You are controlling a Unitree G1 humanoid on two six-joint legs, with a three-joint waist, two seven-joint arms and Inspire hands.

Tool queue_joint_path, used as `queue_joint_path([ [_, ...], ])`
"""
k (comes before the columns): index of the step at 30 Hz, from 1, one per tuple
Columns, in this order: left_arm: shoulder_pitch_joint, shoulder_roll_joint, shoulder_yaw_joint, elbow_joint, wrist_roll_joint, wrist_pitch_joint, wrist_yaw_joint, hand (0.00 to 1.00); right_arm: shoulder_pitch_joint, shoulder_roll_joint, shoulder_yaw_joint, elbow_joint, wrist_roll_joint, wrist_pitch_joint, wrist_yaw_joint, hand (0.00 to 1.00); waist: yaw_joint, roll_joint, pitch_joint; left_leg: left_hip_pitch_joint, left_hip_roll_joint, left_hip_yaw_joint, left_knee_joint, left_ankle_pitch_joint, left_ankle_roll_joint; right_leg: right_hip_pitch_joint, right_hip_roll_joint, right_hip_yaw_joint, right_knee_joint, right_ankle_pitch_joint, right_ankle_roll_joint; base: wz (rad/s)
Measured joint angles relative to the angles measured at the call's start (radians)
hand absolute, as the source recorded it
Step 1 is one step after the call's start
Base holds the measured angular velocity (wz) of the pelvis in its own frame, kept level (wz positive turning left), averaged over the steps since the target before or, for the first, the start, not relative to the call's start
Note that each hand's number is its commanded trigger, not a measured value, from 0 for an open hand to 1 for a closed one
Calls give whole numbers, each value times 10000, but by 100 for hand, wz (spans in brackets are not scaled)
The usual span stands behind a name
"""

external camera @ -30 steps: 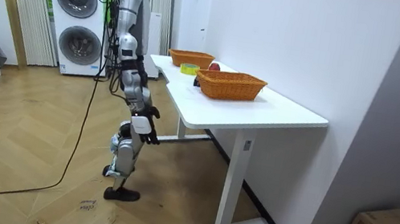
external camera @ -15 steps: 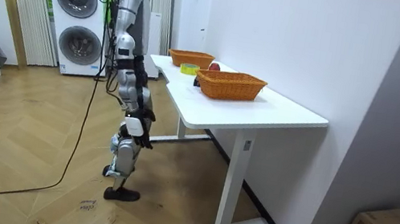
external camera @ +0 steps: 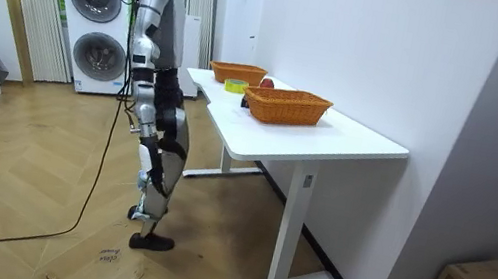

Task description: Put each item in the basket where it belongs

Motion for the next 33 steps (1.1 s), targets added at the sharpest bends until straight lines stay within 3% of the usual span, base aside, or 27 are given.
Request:
queue_joint_path([
  [8,133,16,211,-232,-93,-171,197,0,-167,-57,-1154,-1567,319,-32,-1475,0,-321,-23,-16,-50,-3,78,12,1,1,-266,-29,70,274,-28,3,-4],
  [11,354,7,275,-393,-107,-261,555,0,-272,-102,-1376,-2463,239,-113,-2305,0,-363,-42,-45,-72,-5,215,13,1,1,-516,-30,308,569,-109,-18,-24],
  [16,429,13,274,-433,-187,-373,921,0,-525,-464,-1990,-3485,189,-492,-3853,0,-478,-127,-28,-62,-16,217,-24,22,36,-543,-51,304,646,-124,-26,-3],
  [28,916,-29,237,-1553,-204,-417,929,0,-359,-572,-1995,-7972,-1387,-1217,-6971,0,-443,-150,-28,-238,-16,283,-27,39,61,-783,-3,314,672,-117,-28,0],
  [33,924,-52,232,-1545,-204,-416,915,0,-299,-569,-1985,-9386,-2069,-1266,-7879,0,-364,-104,-41,-236,-41,303,-45,39,61,-786,-11,312,661,-125,-16,0],
])
